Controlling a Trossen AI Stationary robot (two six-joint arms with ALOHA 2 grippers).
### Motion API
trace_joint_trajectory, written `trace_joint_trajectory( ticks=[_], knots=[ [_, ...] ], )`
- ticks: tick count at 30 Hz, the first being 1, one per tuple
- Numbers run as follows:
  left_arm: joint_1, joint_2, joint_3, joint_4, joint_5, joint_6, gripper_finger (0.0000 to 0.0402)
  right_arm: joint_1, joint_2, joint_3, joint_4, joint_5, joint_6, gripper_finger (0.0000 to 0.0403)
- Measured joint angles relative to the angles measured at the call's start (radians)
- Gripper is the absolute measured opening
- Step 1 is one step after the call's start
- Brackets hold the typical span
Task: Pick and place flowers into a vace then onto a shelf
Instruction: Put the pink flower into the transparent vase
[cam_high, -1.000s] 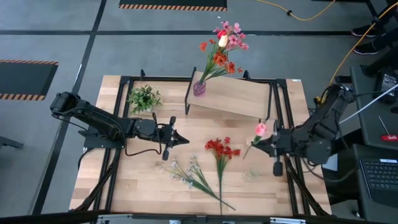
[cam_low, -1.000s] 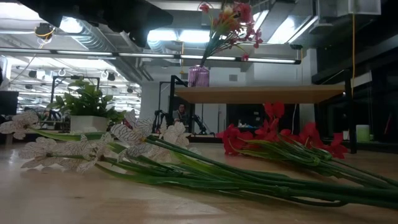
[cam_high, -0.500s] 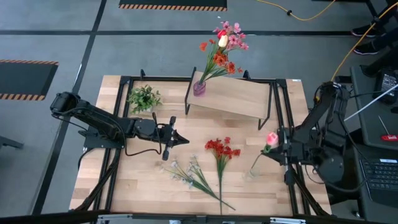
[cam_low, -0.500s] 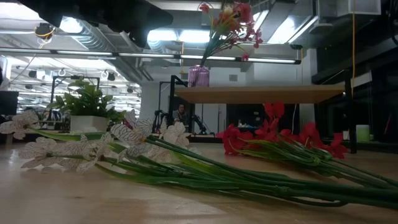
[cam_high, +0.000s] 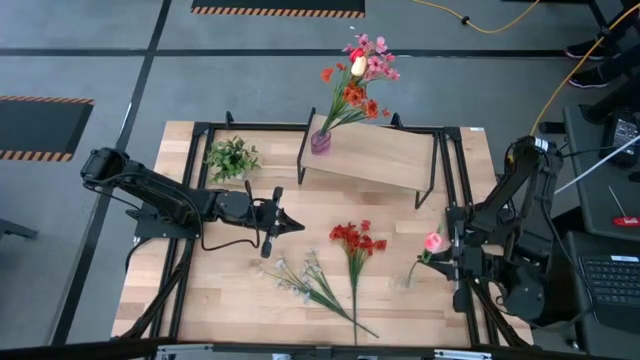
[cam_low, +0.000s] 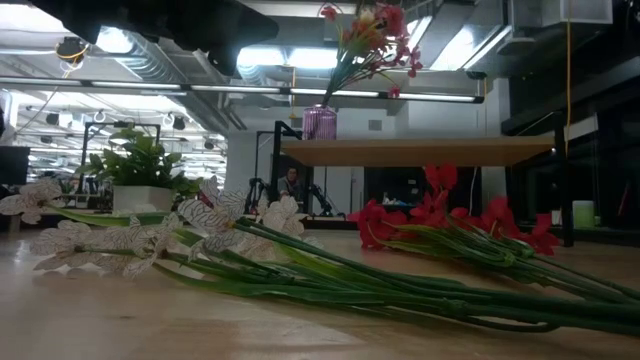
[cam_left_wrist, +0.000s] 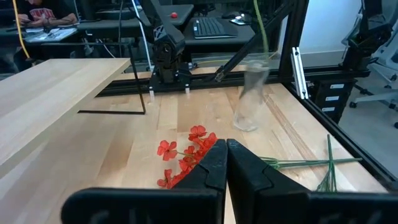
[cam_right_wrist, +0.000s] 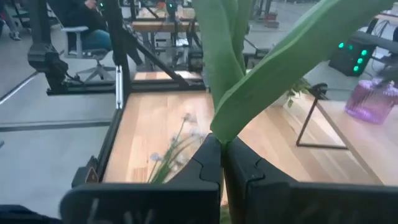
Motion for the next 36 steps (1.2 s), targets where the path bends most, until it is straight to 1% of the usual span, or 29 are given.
trace_joint_trajectory(
  ticks=[6,12,18,20,30,36],
  knots=[
    [0.000,0.000,0.000,0.000,0.000,0.000,0.0006,0.000,0.005,-0.001,-0.100,0.004,0.104,0.0000],
    [0.000,0.000,0.000,0.000,0.000,0.000,0.0001,0.000,0.005,-0.001,-0.102,0.004,0.101,0.0000],
    [0.000,0.000,0.000,0.000,0.000,0.000,0.0008,0.000,0.032,-0.003,-0.107,0.005,0.106,0.0000],
    [0.000,0.000,0.000,0.000,0.000,0.000,0.0007,0.000,0.048,-0.017,-0.101,0.015,0.116,0.0000],
    [0.000,0.000,0.000,0.000,0.000,0.000,0.0003,0.002,0.089,-0.128,-0.096,0.027,0.321,0.0000],
    [0.000,0.000,0.000,0.000,0.000,0.000,0.0007,0.003,0.088,-0.179,-0.077,0.016,0.329,0.0000]
  ],
)
